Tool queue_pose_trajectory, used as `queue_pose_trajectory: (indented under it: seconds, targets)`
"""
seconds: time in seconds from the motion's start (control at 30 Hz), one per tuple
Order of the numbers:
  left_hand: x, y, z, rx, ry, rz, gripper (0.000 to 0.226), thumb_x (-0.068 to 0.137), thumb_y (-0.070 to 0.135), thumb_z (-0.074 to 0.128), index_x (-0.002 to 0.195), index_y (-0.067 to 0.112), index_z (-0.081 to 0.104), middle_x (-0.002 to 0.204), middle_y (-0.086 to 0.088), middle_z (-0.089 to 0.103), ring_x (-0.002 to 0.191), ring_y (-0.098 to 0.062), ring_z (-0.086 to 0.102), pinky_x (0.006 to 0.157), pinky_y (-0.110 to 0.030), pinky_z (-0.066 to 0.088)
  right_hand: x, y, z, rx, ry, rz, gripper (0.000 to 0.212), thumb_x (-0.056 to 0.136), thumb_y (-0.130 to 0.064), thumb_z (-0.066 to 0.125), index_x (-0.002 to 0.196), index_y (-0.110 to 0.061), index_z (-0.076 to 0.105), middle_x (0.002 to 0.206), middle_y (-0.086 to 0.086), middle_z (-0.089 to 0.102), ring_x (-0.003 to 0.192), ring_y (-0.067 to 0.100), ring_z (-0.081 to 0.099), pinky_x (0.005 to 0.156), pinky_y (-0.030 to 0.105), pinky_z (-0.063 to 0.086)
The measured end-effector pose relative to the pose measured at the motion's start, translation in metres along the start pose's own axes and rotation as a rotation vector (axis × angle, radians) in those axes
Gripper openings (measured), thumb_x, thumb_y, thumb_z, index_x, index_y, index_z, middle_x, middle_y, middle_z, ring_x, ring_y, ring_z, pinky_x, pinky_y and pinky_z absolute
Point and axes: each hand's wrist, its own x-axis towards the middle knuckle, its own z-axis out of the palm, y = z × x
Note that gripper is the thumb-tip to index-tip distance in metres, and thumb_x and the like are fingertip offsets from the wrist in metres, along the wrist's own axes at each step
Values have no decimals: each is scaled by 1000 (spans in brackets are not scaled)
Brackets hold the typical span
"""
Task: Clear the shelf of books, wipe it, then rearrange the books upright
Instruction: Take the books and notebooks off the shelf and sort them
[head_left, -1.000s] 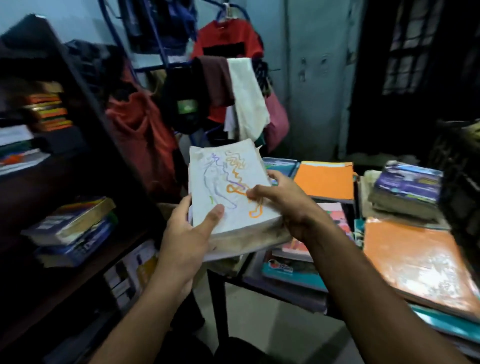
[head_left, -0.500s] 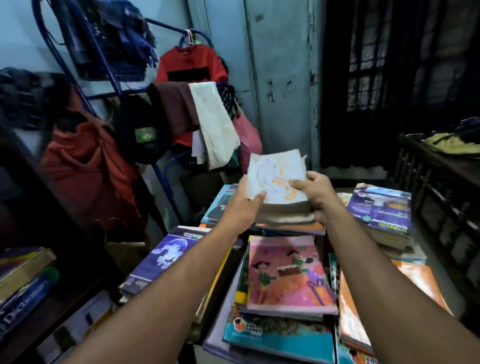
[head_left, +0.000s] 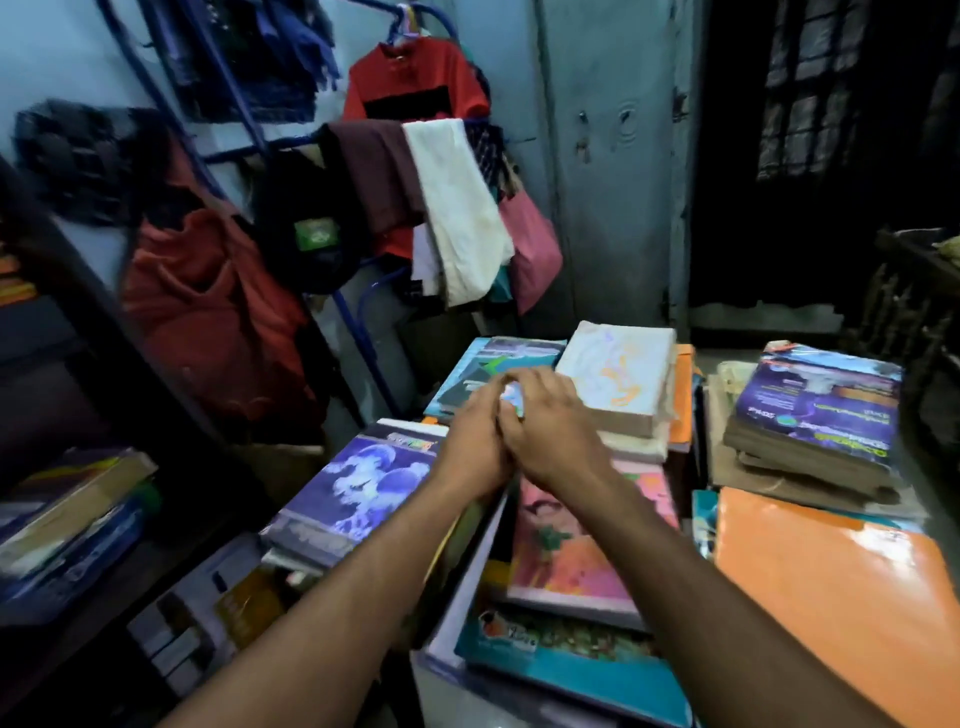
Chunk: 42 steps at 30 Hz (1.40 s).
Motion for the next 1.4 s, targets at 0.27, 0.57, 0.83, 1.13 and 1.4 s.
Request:
queue_pose_trajectory:
  seconds: [0.27,0.57,0.83,1.13,1.4]
  targets:
    - [-170,-107,-230,133,446,-295,33,86,25,68,119,27,63,112,7,70,104,-6,67,95,-33,54,-54,-209,109,366,-432,-376,44,85,-44,57,121,-20,56,116,4,59,112,24,57,98,41,46]
    - [-296,-252,-363,190,694,-818,83,89,44,72,156,28,26,160,-8,26,143,-27,34,113,-38,33,-83,-322,273,243,-921,-221,83,89,-52,66,153,-19,23,149,13,39,139,34,39,113,45,37]
    - [-237,-329,-405,-535,839,-849,84,77,74,68,142,23,51,136,-2,62,118,-21,63,96,-41,52,-39,-351,347,710,-734,292,125,58,-91,53,159,-26,17,154,2,44,139,28,45,115,48,38]
    - [-257,-296,-334,-639,862,-761,63,84,43,76,140,25,52,126,-1,68,109,-20,66,88,-37,55,-74,-364,335,766,-638,398,100,79,-72,38,161,-19,17,166,10,19,150,31,24,121,44,20]
    - [-300,-164,-248,-696,878,-722,72,63,55,82,125,29,55,117,-4,73,105,-30,71,93,-64,53,-164,-315,230,712,-470,436,104,72,-81,41,159,-26,22,164,3,25,149,31,23,122,40,18]
